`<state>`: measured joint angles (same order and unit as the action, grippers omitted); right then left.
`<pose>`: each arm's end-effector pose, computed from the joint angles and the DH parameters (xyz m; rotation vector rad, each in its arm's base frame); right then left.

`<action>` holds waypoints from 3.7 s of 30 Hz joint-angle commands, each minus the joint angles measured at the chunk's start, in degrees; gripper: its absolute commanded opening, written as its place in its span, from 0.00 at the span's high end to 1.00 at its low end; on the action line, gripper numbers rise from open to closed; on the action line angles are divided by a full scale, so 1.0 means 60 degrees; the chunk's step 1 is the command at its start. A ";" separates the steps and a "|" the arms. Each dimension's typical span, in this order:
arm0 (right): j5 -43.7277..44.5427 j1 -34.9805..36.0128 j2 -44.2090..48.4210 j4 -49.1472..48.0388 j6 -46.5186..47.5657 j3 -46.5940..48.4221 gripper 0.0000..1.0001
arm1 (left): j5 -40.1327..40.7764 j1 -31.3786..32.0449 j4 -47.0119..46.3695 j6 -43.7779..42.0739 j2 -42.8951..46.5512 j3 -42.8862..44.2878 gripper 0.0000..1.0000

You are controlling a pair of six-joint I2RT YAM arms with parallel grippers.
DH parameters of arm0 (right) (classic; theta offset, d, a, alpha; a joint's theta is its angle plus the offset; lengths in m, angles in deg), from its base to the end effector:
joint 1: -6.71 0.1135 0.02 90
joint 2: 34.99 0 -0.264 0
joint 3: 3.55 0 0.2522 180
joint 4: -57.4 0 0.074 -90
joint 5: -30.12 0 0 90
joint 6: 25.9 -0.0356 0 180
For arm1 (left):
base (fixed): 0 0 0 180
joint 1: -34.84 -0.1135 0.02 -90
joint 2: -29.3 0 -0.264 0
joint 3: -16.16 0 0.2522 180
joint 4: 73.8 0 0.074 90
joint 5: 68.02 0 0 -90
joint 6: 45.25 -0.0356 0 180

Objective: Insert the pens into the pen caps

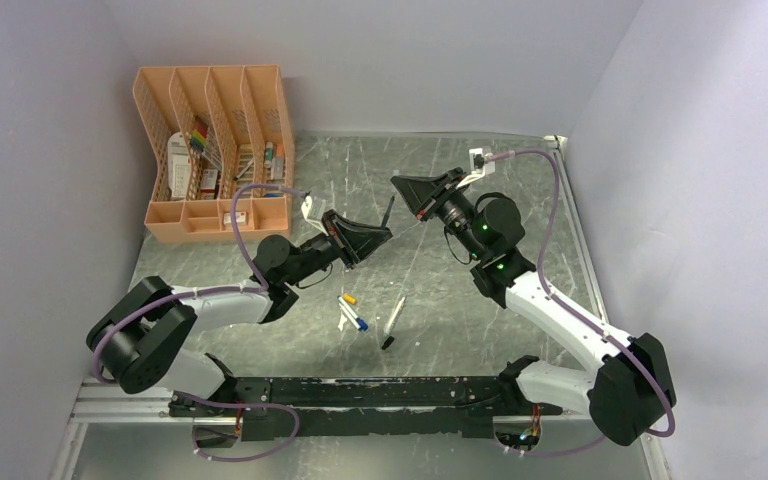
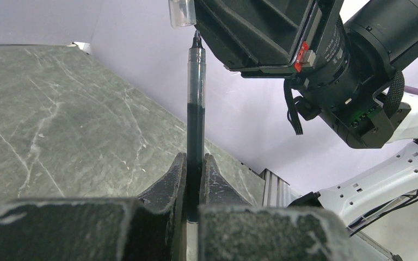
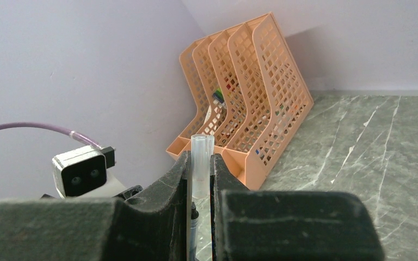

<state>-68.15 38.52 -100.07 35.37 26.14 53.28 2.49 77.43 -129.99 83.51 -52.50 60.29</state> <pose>0.2220 0.1437 0.3427 -0.0544 1.4214 1.1168 0.2010 -0.2009 0.2548 0.3718 1.3555 -1.4163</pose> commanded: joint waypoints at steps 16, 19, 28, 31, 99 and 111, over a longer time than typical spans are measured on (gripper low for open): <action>-0.0187 -0.0116 0.0125 -0.0379 -0.0069 -0.0206 1.00 | -0.0031 0.0036 -0.0455 -0.0002 -0.0299 0.0087 0.93; -0.0173 -0.0119 0.0151 -0.0390 -0.0069 -0.0318 1.00 | -0.0050 0.0049 -0.0428 -0.0001 -0.0257 0.0157 0.93; -0.0137 -0.0110 0.0259 -0.0305 -0.0021 -0.0331 1.00 | 0.0042 0.0048 -0.0145 -0.0217 -0.0032 0.0199 0.93; -0.0117 -0.0123 0.0319 -0.0262 0.0018 -0.0287 1.00 | 0.0040 0.0045 -0.0218 -0.0164 -0.0095 0.0168 0.93; 0.0111 0.0037 0.0475 -0.0663 -0.0416 -0.1520 1.00 | 0.1306 0.0040 -0.0850 -0.0296 -0.0369 0.1263 0.93; -0.0532 0.0030 -0.0051 -0.0305 -0.0447 -0.1556 1.00 | 0.0360 0.0046 0.0064 -0.1084 -0.0515 0.2064 0.93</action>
<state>-65.55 37.52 -98.89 26.80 22.99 46.20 4.57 78.11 -125.80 81.02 -56.56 66.98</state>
